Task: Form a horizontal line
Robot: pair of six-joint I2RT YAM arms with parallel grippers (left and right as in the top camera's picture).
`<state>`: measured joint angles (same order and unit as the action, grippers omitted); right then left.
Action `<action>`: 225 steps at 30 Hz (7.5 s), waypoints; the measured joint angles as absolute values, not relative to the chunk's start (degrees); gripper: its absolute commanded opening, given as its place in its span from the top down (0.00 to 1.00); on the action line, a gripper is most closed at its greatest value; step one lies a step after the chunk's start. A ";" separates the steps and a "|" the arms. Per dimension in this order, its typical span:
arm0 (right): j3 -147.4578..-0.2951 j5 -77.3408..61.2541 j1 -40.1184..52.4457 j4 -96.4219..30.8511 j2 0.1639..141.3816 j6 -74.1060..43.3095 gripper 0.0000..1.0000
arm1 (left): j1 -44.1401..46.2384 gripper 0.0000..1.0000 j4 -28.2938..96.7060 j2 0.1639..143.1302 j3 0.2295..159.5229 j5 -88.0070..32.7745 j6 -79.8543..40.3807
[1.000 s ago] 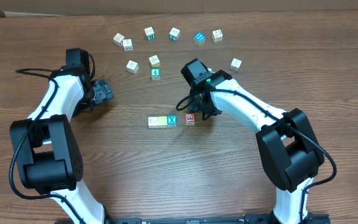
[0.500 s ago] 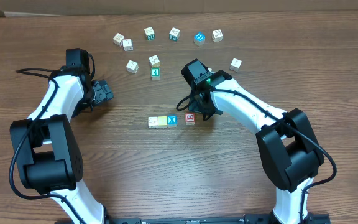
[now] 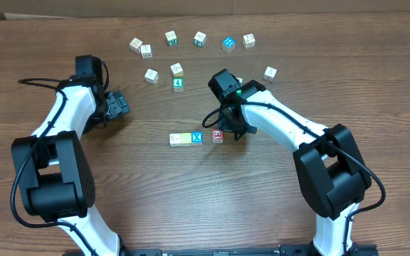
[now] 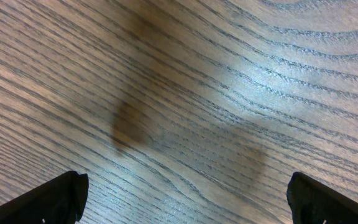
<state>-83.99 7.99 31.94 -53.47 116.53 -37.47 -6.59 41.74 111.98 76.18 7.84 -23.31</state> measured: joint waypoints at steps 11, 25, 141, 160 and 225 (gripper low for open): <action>-83.99 5.67 31.94 -53.52 116.53 -37.12 0.96 | -6.59 0.01 41.74 111.98 76.18 7.84 -23.31; -83.99 -0.10 31.94 -53.15 116.53 -35.97 0.96 | -6.59 0.00 41.71 111.98 76.18 7.84 -23.31; -81.93 -3.66 35.40 -47.18 116.53 -37.30 0.94 | -6.59 0.01 41.74 111.98 76.18 7.84 -23.31; -81.93 -2.35 35.38 -47.27 116.53 -37.30 0.94 | -6.59 0.00 41.74 111.98 76.18 7.84 -23.31; -81.78 14.57 29.89 -47.97 116.53 -37.47 0.00 | -6.59 0.00 41.74 111.98 76.18 7.84 -23.31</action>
